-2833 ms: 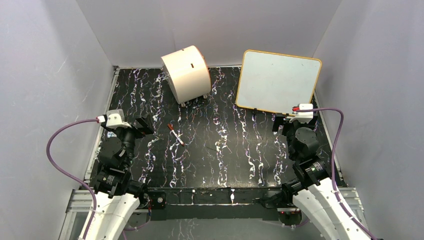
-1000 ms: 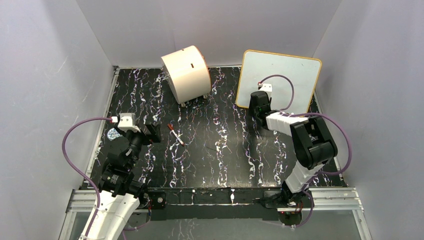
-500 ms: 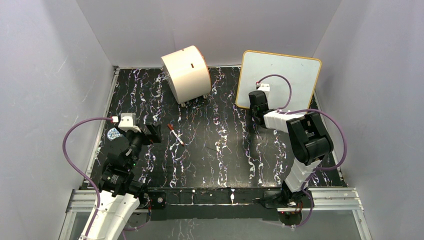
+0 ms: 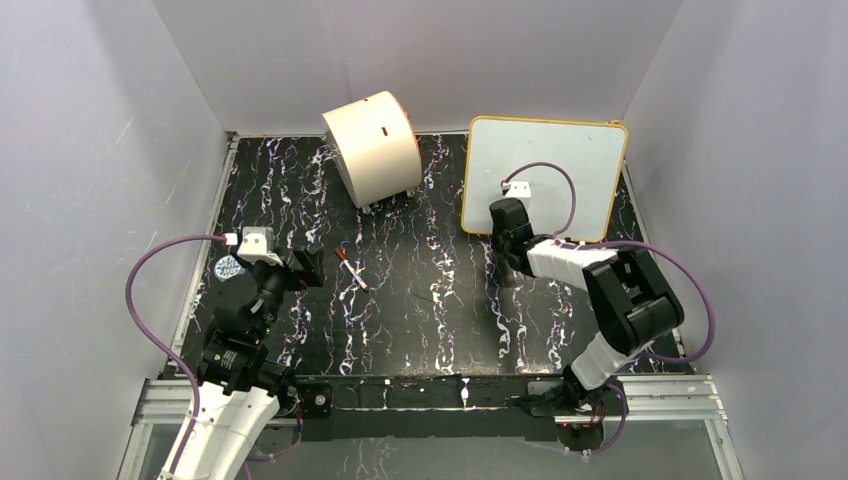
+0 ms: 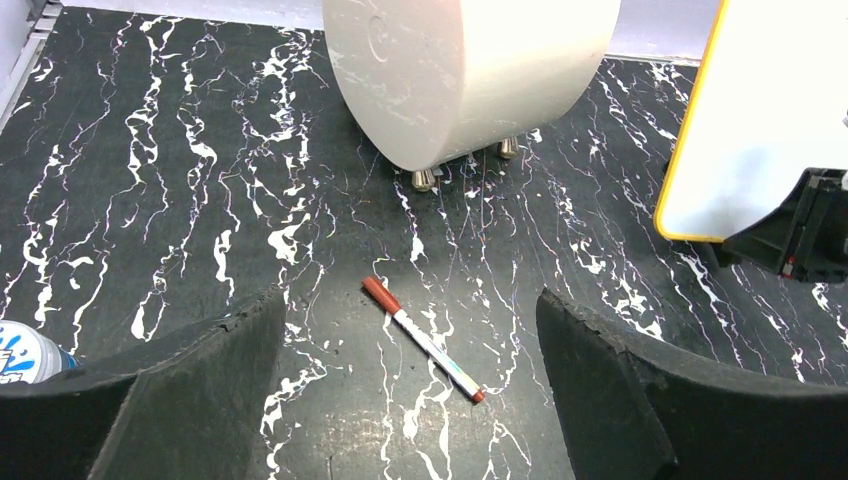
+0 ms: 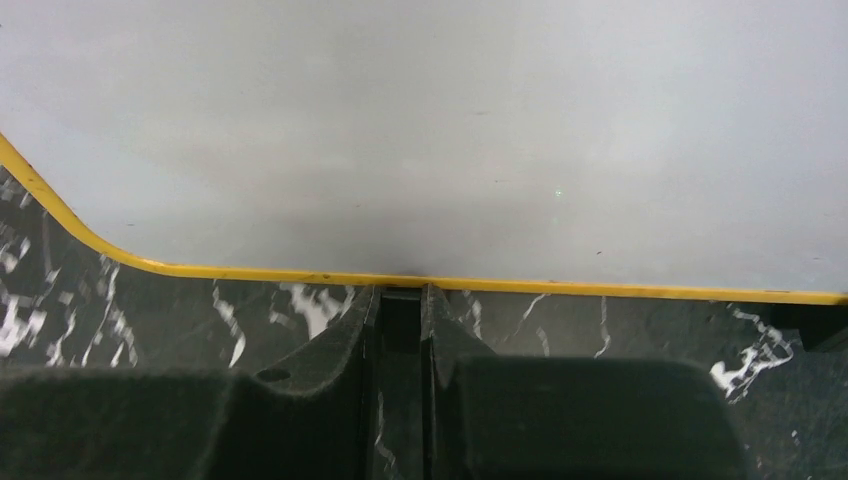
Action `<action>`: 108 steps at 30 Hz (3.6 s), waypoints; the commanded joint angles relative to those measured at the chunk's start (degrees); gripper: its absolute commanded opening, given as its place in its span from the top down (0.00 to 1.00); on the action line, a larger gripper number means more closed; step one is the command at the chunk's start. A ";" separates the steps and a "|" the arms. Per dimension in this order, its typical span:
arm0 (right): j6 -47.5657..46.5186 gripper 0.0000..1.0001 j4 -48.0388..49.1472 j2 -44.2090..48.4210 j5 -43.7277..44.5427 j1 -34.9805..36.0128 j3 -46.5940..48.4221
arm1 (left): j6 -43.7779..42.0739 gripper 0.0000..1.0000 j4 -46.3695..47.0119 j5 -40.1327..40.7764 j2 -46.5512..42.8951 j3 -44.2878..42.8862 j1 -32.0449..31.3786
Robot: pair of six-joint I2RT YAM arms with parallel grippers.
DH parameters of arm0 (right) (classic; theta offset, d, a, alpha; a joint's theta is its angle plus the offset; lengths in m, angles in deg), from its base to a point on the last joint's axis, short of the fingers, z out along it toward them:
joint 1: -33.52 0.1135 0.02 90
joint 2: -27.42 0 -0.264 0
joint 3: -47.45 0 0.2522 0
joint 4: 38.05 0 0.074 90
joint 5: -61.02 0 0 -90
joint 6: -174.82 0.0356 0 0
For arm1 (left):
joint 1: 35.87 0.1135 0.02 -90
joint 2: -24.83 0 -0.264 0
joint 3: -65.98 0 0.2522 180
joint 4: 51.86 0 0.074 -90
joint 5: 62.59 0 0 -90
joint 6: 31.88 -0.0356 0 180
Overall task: Write a sentence on the whiteboard
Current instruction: Move the whiteboard stand to the center of the board, then open the whiteboard marker at the center of the board.
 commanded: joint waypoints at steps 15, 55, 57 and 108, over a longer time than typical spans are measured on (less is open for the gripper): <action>8.89 1.00 2.26 8.62 2.22 22.84 -7.65 | 1.42 0.07 0.83 5.89 0.00 -1.16 -0.08; 18.08 0.72 -0.60 4.80 11.86 43.02 -4.57 | 6.64 0.03 -4.74 14.71 9.71 -6.18 -0.11; 17.39 0.66 -0.61 6.21 12.27 43.03 -4.70 | 7.91 0.03 -5.16 13.97 11.24 -6.85 -0.12; -13.86 0.01 -2.31 50.12 40.58 36.69 -18.62 | 22.14 0.37 -19.01 2.95 78.12 -37.27 0.55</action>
